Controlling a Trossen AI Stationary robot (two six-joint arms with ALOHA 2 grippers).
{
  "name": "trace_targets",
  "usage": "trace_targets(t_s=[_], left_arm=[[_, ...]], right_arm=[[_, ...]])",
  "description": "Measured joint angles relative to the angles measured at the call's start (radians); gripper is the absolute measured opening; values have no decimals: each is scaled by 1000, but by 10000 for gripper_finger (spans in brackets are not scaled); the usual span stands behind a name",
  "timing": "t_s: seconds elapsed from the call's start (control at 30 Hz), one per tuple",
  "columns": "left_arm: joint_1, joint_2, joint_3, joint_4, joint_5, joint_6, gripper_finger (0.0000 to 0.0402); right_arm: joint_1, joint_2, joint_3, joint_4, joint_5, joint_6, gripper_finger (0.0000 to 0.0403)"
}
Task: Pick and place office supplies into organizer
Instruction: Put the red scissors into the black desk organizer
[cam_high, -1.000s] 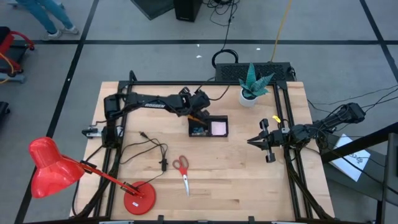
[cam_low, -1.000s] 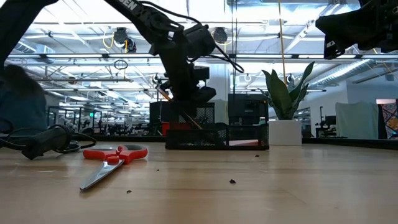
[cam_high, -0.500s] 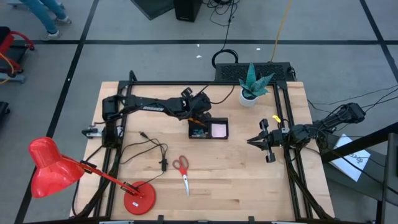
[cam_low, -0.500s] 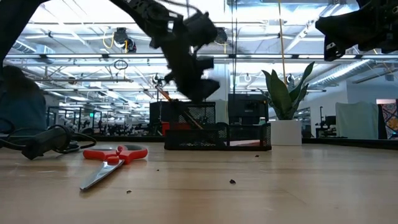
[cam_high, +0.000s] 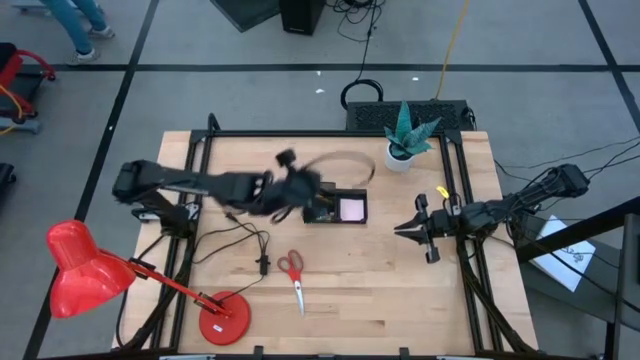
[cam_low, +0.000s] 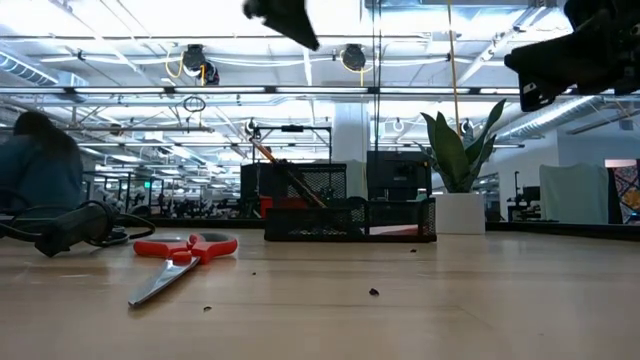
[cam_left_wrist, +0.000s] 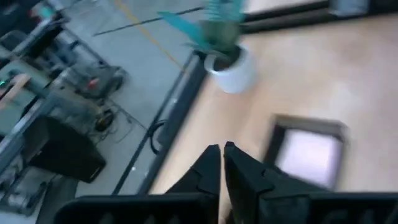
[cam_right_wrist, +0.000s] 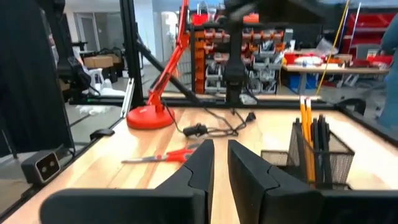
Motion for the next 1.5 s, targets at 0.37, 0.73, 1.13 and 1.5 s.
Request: trace_targets(t_s=[0.37,0.73,1.13,1.5], left_arm=[[-274,-154,-524,337,69,-170,5],[-279,-167,-894,919,397,-32,4],[-266,-167,-1063,1150,690,-12,10],[-264,-159,-1114,1219,630,-52,10]], right_arm=[[0,138,0,48,-51,63,41],[0,331,-13,193,-82,110,41],[0,482,-45,440,-105,38,38],[0,501,-47,521,-158,9,38]])
